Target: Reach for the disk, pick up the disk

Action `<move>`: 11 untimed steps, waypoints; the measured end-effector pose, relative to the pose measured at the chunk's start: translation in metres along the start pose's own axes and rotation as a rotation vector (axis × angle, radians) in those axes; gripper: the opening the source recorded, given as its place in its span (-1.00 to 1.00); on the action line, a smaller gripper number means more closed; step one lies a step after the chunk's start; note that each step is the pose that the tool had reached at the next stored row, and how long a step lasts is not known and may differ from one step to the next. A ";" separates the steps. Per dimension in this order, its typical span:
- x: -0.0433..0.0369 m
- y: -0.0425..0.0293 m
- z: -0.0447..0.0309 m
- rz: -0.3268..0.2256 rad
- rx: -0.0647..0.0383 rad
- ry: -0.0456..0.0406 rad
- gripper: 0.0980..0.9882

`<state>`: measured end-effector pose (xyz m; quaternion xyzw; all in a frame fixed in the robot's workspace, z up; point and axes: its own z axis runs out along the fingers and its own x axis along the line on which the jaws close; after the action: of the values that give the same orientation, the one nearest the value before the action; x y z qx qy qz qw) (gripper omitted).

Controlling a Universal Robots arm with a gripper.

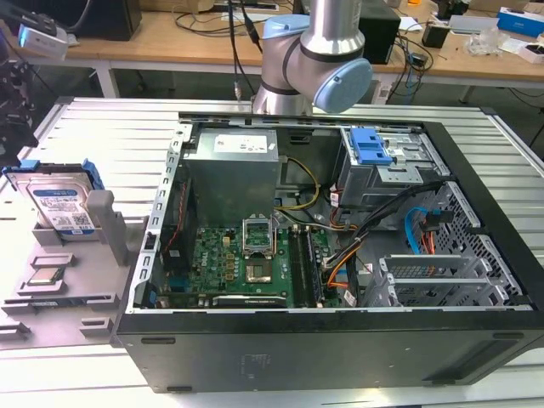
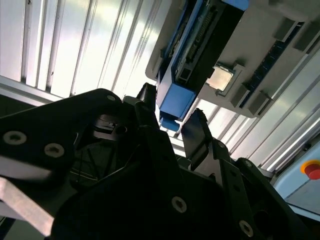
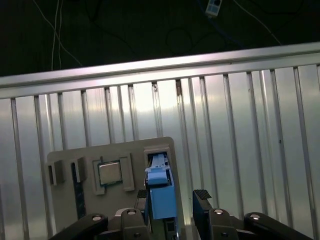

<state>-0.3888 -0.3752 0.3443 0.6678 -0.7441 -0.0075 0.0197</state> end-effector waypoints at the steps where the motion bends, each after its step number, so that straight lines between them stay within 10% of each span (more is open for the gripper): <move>1: 0.0000 -0.0001 0.0011 0.000 0.000 0.0001 -0.14; 11: 0.0024 -0.0017 0.0119 -0.051 0.002 0.0105 -0.14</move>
<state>-0.3878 -0.3779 0.3324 0.6865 -0.7267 -0.0037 0.0227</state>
